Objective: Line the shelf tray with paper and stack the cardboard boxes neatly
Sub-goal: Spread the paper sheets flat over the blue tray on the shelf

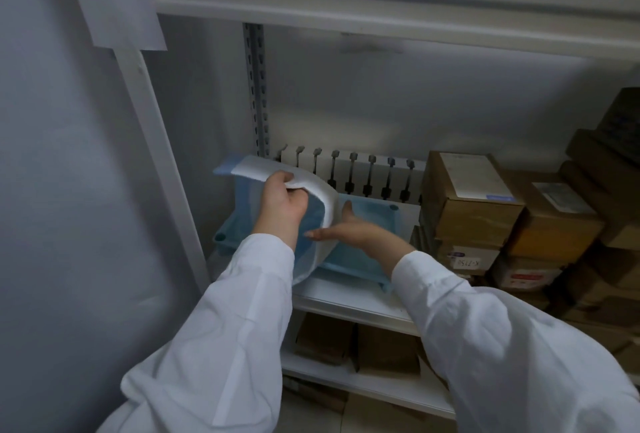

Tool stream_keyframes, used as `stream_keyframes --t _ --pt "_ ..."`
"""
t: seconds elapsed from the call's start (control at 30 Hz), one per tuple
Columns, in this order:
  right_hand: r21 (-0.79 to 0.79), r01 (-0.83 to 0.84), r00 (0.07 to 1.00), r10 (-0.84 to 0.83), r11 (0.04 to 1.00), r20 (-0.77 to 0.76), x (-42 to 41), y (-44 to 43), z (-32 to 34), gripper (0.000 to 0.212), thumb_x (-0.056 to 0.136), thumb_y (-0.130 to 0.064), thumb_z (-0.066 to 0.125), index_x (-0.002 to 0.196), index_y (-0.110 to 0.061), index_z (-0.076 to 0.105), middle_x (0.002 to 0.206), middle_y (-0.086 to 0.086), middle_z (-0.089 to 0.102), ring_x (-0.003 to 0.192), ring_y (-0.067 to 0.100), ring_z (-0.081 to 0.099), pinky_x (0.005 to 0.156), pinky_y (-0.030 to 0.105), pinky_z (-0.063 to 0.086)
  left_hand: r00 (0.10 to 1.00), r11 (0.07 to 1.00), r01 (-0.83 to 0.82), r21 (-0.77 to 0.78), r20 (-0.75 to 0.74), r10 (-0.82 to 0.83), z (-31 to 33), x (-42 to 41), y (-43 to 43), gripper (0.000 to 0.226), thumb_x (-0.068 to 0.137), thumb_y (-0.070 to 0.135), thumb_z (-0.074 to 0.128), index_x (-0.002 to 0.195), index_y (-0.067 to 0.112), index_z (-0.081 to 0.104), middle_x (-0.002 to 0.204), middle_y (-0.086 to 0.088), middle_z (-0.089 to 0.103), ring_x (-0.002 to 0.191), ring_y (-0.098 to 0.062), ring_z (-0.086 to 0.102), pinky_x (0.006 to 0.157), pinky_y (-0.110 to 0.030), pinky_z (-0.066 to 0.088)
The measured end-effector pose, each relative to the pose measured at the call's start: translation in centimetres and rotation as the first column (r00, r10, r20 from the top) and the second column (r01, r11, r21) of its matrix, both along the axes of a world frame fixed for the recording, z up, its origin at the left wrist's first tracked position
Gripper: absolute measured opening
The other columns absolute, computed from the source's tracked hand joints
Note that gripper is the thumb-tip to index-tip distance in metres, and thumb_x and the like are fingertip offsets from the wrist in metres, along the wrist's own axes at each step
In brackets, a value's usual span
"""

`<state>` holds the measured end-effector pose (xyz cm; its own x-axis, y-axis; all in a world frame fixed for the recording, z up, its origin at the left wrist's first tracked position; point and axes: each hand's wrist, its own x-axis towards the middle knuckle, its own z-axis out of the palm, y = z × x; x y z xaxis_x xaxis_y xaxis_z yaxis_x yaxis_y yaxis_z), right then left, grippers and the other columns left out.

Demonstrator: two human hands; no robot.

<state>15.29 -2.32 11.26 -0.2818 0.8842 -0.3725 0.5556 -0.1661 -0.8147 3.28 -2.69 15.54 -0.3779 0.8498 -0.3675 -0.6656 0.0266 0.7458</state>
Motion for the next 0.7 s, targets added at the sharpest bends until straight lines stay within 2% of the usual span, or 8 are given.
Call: stream_keyframes --t 0.1,0.17,0.2,0.3,0.4,0.47,0.6,0.7 --pt "-0.025 0.125 0.987 -0.122 0.992 0.109 -0.4 -0.2 0.1 0.087 0.088 -0.036 0.063 0.149 -0.013 0.006 0.12 0.013 0.051 0.085 0.023 0.061 0.063 0.031 0.052 0.995 0.999 -0.024 0.04 0.101 0.02 -0.3 0.9 0.4 0.034 0.09 -0.008 0.032 0.06 0.008 0.036 0.063 -0.003 0.036 0.07 -0.018 0.045 0.067 -0.018 0.044" --pt "-0.139 0.249 0.968 -0.243 0.958 0.058 0.1 -0.3 0.5 0.058 0.095 -0.026 0.052 0.145 -0.017 0.024 0.099 0.01 0.056 0.05 0.02 0.059 0.037 0.024 0.049 0.987 0.999 -0.034 0.009 0.156 0.032 -0.7 1.2 0.3 0.03 0.086 -0.01 0.029 0.062 0.004 0.039 0.069 -0.007 0.04 0.071 -0.02 0.047 0.084 -0.026 0.047" --pt "-0.207 0.3 0.95 -0.312 0.931 -0.026 0.5 -0.3 0.5 0.056 0.097 -0.023 0.05 0.147 -0.02 0.024 0.108 0.01 0.058 0.043 0.02 0.058 0.034 0.028 0.05 0.985 0.999 -0.035 0.004 0.172 0.033 -1.0 1.2 0.2 0.027 0.084 -0.009 0.027 0.065 0.003 0.041 0.072 -0.008 0.043 0.071 -0.021 0.049 0.09 -0.031 0.046" --pt "-0.238 0.322 0.87 -0.386 0.916 -0.308 1.2 0.7 -0.2 0.058 0.098 -0.02 0.05 0.149 -0.019 0.022 0.147 0.011 0.037 0.067 0.026 0.063 0.066 0.038 0.061 0.969 0.998 -0.041 0.042 0.244 0.03 -1.6 1.2 -0.1 0.025 0.086 -0.003 0.034 0.064 0.009 0.04 0.074 -0.007 0.047 0.071 -0.022 0.051 0.083 -0.031 0.047" --pt "-0.045 0.351 0.864 -0.341 0.935 -0.371 1.6 0.3 0.0 0.039 0.101 -0.019 0.039 0.139 -0.01 0.043 0.125 0.015 0.055 0.08 0.023 0.056 0.076 0.029 0.047 0.951 0.991 -0.021 0.133 0.309 -0.021 -1.5 1.2 -1.2 0.009 0.085 0.012 0.06 0.092 0.008 0.064 0.096 -0.013 0.065 0.094 -0.03 0.062 0.096 -0.041 0.048" --pt "0.185 0.327 0.92 -0.268 0.927 -0.286 2.1 0.3 -0.2 0.038 0.1 -0.018 0.037 0.136 -0.01 0.048 0.123 0.013 0.058 0.102 0.029 0.057 0.085 0.029 0.042 0.975 0.99 0.016 0.141 0.215 -0.046 -1.9 1.4 -1.3 0.019 0.087 0.013 0.062 0.102 0.003 0.063 0.1 -0.014 0.068 0.096 -0.031 0.063 0.098 -0.044 0.047" --pt "0.471 0.192 0.981 -0.147 0.861 -0.13 2.8 0.3 -1.1 0.04 0.099 -0.016 0.038 0.137 -0.018 0.049 0.148 0.013 0.038 0.137 0.033 0.034 0.113 0.036 0.027 0.996 0.996 0.09 0.018 -0.014 -0.09 -2.7 0.6 -0.3 0.019 0.092 0.0 0.042 0.077 0.005 0.053 0.048 -0.003 0.065 0.071 -0.021 0.056 0.067 -0.029 0.053" --pt "0.593 0.031 0.974 -0.157 0.805 0.162 3.1 1.3 -1.4 0.045 0.1 -0.014 0.035 0.143 -0.025 0.039 0.16 0.013 0.01 0.146 0.034 0.011 0.118 0.047 0.003 0.987 0.992 0.126 -0.019 -0.095 -0.127 -3.2 -0.3 1.0 0.021 0.088 -0.007 0.038 0.083 0.0 0.056 0.068 -0.012 0.067 0.076 -0.025 0.059 0.076 -0.032 0.052"
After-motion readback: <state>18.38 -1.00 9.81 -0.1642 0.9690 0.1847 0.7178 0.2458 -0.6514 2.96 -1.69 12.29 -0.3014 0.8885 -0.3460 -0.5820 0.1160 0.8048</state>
